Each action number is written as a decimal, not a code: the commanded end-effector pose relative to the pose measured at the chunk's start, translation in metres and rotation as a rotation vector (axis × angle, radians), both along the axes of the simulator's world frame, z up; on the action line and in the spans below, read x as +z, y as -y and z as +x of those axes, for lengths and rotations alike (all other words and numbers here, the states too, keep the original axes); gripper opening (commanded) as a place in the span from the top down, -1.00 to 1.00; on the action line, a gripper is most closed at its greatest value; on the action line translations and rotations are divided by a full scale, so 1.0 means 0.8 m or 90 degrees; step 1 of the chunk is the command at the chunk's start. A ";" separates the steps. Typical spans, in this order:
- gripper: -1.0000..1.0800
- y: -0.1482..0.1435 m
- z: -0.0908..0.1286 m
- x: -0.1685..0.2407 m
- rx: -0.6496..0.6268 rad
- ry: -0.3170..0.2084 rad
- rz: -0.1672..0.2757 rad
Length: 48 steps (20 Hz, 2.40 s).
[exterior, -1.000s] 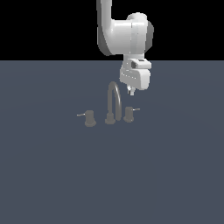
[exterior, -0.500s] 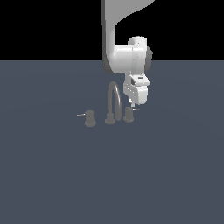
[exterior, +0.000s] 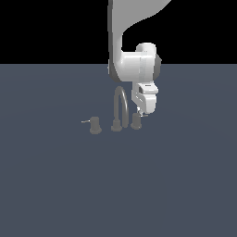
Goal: Turn on the faucet by rotating a designated handle.
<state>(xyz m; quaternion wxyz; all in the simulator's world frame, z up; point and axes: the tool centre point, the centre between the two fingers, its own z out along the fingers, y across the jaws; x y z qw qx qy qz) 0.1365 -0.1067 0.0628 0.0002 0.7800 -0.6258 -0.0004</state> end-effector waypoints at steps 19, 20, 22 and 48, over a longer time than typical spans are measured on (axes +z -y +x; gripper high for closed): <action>1.00 0.023 -0.050 0.000 0.001 0.003 0.001; 1.00 0.023 -0.054 0.000 0.001 0.003 0.001; 1.00 0.024 -0.061 0.000 0.001 0.002 0.000; 1.00 -0.024 -0.109 0.000 -0.008 0.002 -0.003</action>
